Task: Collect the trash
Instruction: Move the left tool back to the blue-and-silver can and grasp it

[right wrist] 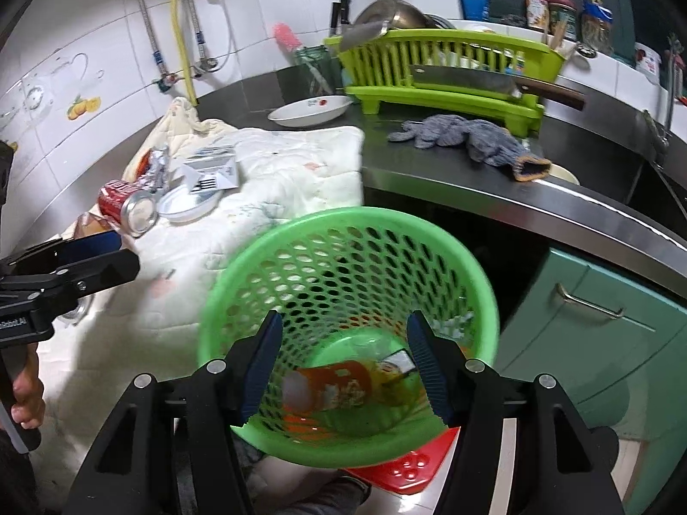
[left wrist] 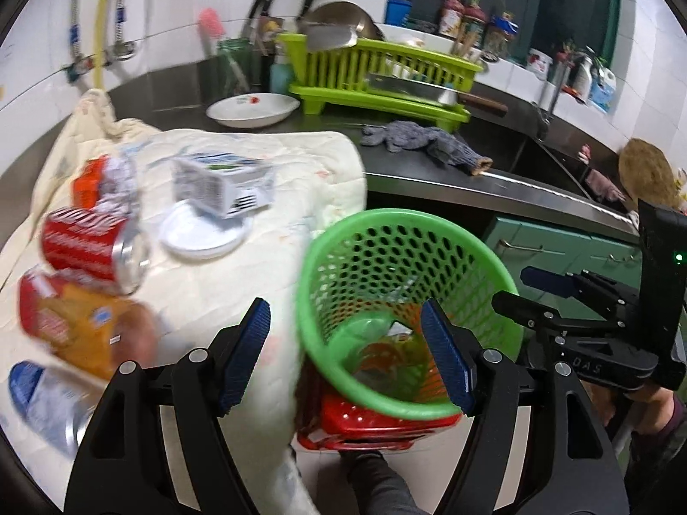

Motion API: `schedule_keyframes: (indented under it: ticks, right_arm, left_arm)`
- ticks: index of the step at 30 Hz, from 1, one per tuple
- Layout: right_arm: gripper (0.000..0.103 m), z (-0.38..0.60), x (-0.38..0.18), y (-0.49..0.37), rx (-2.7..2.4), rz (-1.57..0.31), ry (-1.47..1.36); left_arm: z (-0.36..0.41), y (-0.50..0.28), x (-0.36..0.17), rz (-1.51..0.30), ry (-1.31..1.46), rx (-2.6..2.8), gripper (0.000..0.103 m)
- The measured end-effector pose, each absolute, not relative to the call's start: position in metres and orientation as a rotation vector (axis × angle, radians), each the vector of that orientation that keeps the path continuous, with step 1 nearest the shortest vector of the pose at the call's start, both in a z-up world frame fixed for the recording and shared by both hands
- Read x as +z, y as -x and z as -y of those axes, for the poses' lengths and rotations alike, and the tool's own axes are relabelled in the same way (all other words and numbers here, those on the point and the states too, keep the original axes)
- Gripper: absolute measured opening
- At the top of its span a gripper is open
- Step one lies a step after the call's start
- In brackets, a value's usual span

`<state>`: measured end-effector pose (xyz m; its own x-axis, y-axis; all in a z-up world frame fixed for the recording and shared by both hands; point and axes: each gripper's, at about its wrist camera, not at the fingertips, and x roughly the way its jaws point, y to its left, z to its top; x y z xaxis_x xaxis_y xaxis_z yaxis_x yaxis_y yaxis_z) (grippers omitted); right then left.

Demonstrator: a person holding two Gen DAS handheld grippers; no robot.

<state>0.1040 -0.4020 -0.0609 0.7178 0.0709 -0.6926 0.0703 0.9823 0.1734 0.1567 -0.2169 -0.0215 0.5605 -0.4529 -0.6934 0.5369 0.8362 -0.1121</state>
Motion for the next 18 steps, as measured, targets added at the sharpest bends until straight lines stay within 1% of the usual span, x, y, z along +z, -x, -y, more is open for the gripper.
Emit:
schedule_keyframes:
  ticks: [4,7,10,12,18]
  right_arm:
    - [0.059,0.381,-0.055,-0.107,0.042,-0.768,-0.172]
    - [0.062,0.365,-0.051,-0.109,0.072,-0.762,-0.153]
    - [0.062,0.35,-0.049,-0.112,0.103,-0.761,-0.139]
    - [0.062,0.34,-0.047,-0.114,0.123,-0.758,-0.131]
    - [0.062,0.315,-0.043,-0.124,0.183,-0.755,-0.108]
  left_arm:
    - [0.185,-0.152,-0.011,-0.771,-0.095,-0.525,0.072]
    - [0.163,-0.149,-0.007,-0.762,-0.088,-0.471,0.072]
    - [0.136,-0.146,-0.003,-0.763,-0.056,-0.408,0.072]
    - [0.115,-0.147,-0.003,-0.773,-0.023,-0.348,0.076]
    - [0.059,-0.15,-0.004,-0.814,0.091,-0.177,0.078]
